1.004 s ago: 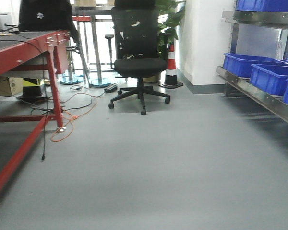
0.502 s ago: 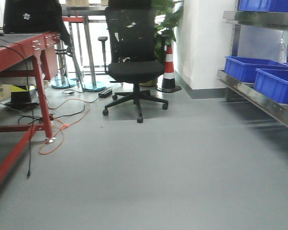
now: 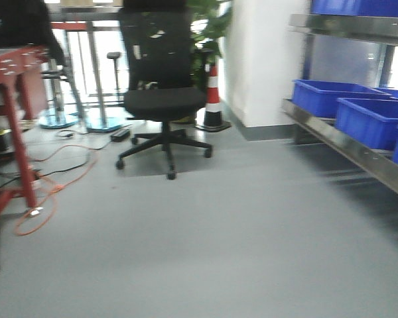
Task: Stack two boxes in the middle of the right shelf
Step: 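Turn and drive toward the steel shelf rack with blue bins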
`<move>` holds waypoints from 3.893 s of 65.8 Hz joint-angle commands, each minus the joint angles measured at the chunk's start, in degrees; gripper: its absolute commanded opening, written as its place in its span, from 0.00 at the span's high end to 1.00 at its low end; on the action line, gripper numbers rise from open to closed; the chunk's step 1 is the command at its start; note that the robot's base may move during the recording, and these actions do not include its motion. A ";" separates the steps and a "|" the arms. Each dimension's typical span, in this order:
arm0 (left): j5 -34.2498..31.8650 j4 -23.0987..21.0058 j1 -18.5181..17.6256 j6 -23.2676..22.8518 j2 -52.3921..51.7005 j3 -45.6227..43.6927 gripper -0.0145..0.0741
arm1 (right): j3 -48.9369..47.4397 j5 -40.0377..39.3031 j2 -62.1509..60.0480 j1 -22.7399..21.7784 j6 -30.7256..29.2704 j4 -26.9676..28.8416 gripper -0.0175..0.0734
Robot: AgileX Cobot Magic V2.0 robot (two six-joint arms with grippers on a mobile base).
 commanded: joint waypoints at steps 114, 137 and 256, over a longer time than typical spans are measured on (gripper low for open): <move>-4.80 -1.97 -0.40 0.18 -0.97 -0.83 0.96 | -0.67 -1.64 -0.44 -0.05 -0.78 0.79 0.98; -4.80 -1.92 -0.40 0.18 -0.97 -0.83 0.96 | -0.67 -1.64 -0.44 -0.05 -0.78 0.79 0.98; -4.80 -1.92 -0.40 0.18 -0.97 -0.83 0.96 | -0.67 -1.64 -0.44 -0.05 -0.78 0.79 0.98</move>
